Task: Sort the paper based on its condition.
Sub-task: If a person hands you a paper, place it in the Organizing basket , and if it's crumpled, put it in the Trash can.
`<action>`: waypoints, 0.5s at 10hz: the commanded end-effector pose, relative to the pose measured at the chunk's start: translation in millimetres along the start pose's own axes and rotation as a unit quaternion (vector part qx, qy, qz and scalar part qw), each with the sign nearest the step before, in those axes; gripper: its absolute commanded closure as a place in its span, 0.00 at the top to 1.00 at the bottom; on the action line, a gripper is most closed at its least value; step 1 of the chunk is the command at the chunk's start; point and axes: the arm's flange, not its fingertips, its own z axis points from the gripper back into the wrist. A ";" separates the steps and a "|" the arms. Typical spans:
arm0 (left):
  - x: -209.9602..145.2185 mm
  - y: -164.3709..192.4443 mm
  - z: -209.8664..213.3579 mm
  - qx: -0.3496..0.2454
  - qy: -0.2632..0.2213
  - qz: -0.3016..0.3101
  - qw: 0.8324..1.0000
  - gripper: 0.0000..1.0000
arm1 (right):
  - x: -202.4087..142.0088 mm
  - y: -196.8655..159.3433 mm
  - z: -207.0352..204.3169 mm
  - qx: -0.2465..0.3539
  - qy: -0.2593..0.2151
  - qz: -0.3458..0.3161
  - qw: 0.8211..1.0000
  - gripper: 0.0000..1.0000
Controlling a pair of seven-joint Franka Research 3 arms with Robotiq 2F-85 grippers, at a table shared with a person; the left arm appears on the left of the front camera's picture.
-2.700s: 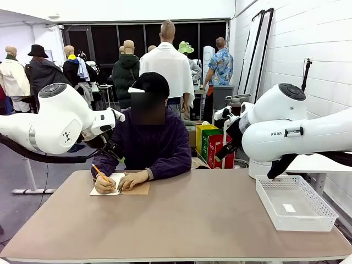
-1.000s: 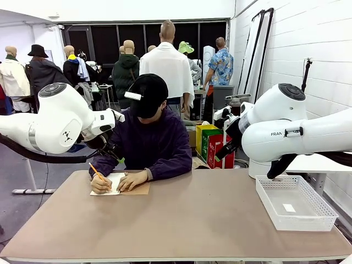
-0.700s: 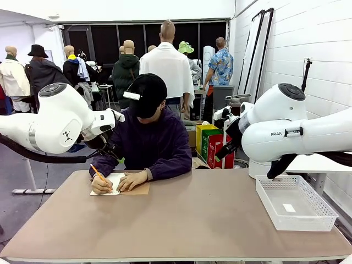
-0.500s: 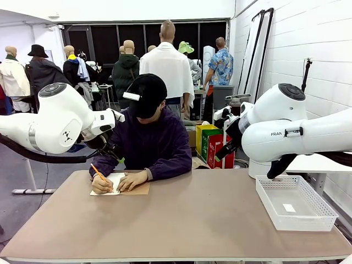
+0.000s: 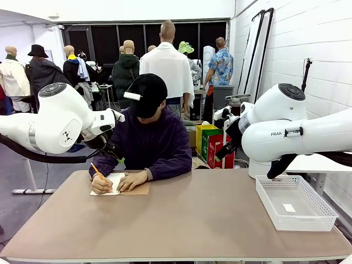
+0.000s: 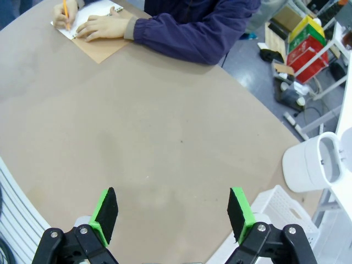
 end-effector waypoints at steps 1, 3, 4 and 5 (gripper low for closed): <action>0.7 0.2 0.3 0.004 -0.005 -0.003 1.000 1.00 | -0.3 -0.6 -0.1 0.000 0.000 0.000 1.000 1.00; 0.7 0.2 0.3 0.004 -0.005 -0.003 1.000 1.00 | -0.3 -0.6 -0.1 0.000 0.000 0.000 1.000 1.00; 0.7 0.2 0.3 0.004 -0.005 -0.003 1.000 1.00 | -0.3 -0.6 -0.1 0.000 0.000 0.000 1.000 1.00; 0.7 0.2 0.3 0.004 -0.005 -0.003 1.000 1.00 | -0.3 -0.6 -0.1 0.000 0.000 0.000 1.000 1.00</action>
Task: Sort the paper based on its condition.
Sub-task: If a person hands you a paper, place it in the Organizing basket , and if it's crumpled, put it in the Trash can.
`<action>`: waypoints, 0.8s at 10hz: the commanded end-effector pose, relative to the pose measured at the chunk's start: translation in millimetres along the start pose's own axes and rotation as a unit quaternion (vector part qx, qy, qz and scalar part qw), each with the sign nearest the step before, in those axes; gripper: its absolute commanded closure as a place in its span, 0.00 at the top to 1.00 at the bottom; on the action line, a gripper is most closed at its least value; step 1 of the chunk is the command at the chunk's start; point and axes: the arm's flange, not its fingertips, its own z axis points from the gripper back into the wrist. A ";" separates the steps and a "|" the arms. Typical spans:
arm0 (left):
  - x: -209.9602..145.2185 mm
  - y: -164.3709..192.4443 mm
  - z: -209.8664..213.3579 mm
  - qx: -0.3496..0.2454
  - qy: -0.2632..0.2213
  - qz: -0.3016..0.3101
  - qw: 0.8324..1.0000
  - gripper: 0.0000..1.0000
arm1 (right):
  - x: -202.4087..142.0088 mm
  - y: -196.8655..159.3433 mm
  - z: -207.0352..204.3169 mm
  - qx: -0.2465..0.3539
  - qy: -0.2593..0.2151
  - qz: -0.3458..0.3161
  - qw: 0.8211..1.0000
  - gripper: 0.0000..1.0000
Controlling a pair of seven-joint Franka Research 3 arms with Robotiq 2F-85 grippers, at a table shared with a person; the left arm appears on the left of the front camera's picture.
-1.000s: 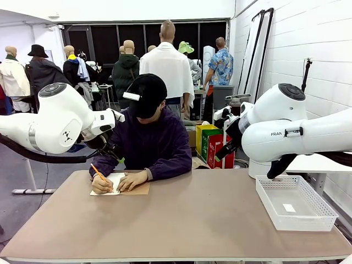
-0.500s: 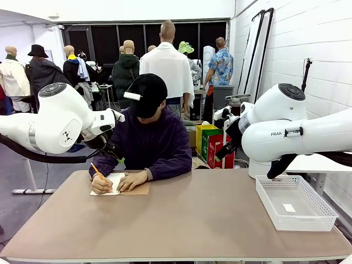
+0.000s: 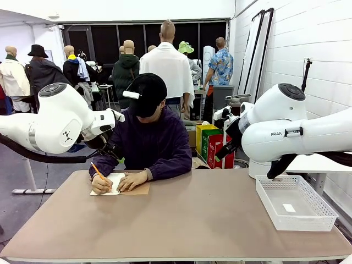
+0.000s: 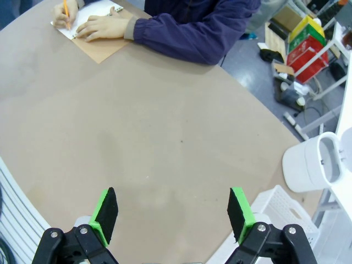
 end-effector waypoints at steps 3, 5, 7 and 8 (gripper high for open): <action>0.7 0.2 0.3 0.004 -0.005 -0.003 1.000 1.00 | -0.3 -0.6 -0.1 0.000 0.000 0.000 1.000 1.00; 0.7 0.2 0.3 0.004 -0.005 -0.003 1.000 1.00 | -0.3 -0.6 -0.1 0.000 0.000 0.000 1.000 1.00; 0.7 0.2 0.3 0.004 -0.005 -0.003 1.000 1.00 | -0.3 -0.6 -0.1 0.000 0.000 0.000 1.000 1.00; 0.7 0.2 0.3 0.004 -0.005 -0.003 1.000 1.00 | -0.3 -0.6 -0.1 0.000 0.000 0.000 1.000 1.00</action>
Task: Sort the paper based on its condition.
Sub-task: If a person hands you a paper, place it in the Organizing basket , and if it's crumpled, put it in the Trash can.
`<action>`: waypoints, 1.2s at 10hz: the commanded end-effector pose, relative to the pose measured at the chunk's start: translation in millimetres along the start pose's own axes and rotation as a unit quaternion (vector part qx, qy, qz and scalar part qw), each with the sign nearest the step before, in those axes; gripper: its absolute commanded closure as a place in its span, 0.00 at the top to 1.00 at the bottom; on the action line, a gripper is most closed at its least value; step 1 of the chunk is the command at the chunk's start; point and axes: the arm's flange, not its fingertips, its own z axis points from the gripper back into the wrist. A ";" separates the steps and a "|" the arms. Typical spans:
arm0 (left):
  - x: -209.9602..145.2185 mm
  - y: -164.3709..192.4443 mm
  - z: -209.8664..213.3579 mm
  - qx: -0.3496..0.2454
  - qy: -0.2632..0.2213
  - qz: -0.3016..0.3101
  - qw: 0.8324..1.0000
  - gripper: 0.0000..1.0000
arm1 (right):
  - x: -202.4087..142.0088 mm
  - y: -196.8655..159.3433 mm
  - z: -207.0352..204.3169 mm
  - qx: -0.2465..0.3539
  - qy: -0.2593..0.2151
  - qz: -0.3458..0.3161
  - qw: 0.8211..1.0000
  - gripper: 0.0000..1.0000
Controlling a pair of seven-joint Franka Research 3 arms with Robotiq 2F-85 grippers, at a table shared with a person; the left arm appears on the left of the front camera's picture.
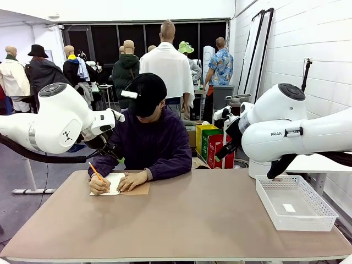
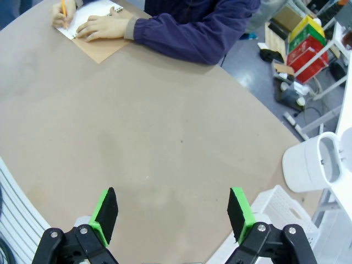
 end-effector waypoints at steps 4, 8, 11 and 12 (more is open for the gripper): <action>0.7 0.2 0.2 0.004 -0.005 -0.003 1.000 1.00 | -0.3 -0.6 -0.1 0.000 0.000 0.000 1.000 1.00; 0.7 0.2 0.2 0.004 -0.005 -0.003 1.000 1.00 | -0.3 -0.6 -0.1 0.000 0.000 0.000 1.000 1.00; 0.7 0.2 0.2 0.004 -0.005 -0.003 1.000 1.00 | -0.3 -0.6 -0.1 0.000 0.000 0.000 1.000 1.00; 0.7 0.2 0.2 0.004 -0.005 -0.003 1.000 1.00 | -0.3 -0.6 -0.1 0.000 0.000 0.000 1.000 1.00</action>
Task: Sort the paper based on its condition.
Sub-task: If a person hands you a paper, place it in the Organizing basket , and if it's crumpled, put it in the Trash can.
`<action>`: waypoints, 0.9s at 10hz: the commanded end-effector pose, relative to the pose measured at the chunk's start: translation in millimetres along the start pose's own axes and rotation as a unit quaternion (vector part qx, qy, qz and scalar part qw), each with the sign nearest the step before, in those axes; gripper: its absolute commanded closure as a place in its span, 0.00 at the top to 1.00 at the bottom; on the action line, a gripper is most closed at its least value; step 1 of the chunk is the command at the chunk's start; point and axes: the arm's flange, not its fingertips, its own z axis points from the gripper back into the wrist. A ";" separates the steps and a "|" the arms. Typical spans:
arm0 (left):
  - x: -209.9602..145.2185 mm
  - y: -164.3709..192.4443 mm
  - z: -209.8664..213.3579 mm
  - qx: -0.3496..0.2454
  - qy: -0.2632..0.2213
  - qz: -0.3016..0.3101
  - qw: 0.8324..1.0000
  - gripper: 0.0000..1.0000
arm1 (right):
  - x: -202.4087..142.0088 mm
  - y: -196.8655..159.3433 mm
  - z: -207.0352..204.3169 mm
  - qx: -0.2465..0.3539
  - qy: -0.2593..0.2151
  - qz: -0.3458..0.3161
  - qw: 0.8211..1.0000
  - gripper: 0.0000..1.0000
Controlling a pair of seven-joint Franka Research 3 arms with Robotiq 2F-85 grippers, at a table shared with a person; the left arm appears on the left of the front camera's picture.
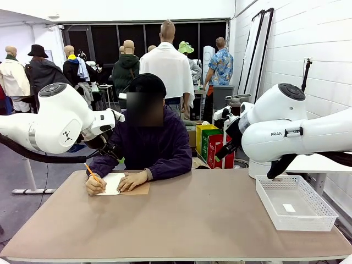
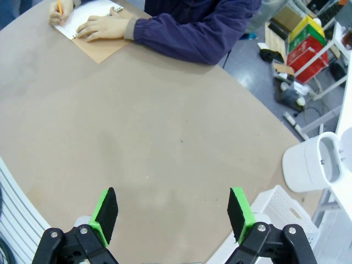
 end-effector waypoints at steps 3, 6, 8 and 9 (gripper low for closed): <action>0.7 0.2 0.2 0.004 -0.005 -0.003 1.000 1.00 | -0.3 -0.6 -0.1 0.000 0.000 0.000 1.000 1.00; 0.7 0.2 0.2 0.004 -0.005 -0.003 1.000 1.00 | -0.3 -0.6 -0.1 0.000 0.000 0.000 1.000 1.00; 0.7 0.2 0.2 0.004 -0.005 -0.003 1.000 1.00 | -0.3 -0.6 -0.1 0.000 0.000 0.000 1.000 1.00; 0.7 0.2 0.2 0.004 -0.005 -0.003 1.000 1.00 | -0.3 -0.6 -0.1 0.000 0.000 0.000 1.000 1.00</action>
